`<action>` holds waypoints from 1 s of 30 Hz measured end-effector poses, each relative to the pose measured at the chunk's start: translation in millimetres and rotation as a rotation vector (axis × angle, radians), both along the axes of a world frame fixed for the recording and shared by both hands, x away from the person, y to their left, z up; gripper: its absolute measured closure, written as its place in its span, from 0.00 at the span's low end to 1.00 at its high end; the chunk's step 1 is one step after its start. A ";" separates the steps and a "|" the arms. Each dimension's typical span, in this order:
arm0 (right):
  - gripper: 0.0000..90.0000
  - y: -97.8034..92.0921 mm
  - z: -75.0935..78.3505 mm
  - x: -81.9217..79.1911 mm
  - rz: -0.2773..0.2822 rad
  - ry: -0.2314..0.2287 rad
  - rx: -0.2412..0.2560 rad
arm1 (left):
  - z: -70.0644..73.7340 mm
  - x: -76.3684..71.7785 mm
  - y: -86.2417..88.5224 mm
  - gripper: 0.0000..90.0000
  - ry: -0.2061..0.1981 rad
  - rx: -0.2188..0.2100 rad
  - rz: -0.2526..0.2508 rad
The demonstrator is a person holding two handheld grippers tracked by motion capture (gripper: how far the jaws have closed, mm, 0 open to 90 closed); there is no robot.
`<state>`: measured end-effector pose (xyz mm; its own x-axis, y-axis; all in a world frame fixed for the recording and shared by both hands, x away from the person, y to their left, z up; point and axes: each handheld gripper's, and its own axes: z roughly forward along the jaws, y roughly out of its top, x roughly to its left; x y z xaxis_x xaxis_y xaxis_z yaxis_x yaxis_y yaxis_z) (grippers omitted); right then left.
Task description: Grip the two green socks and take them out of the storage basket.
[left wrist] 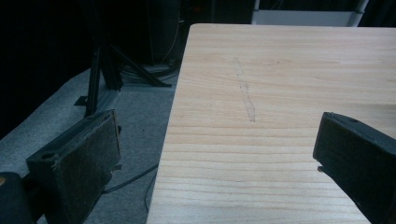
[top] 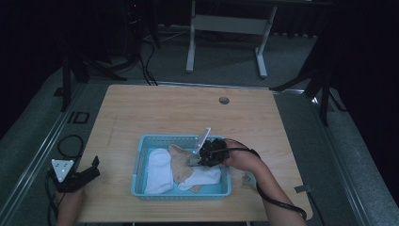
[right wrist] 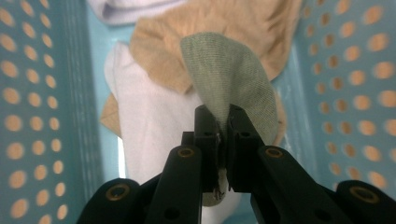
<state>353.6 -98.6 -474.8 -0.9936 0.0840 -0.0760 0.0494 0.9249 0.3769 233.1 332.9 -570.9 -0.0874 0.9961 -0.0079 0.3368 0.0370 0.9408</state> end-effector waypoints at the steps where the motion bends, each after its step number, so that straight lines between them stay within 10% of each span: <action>1: 0.94 0.0 0.0 0.0 0.000 0.000 0.000 | 0.0 0.0 0.0 0.00 0.000 0.000 0.000; 18: 0.94 -39.0 75.5 -12.1 -0.002 -0.062 0.190 | 0.0 0.4 -0.1 0.00 0.001 -0.001 0.003; 30: 0.94 -102.6 101.9 -9.9 -0.142 -0.142 0.234 | 0.0 0.5 -0.1 0.00 0.001 -0.001 0.003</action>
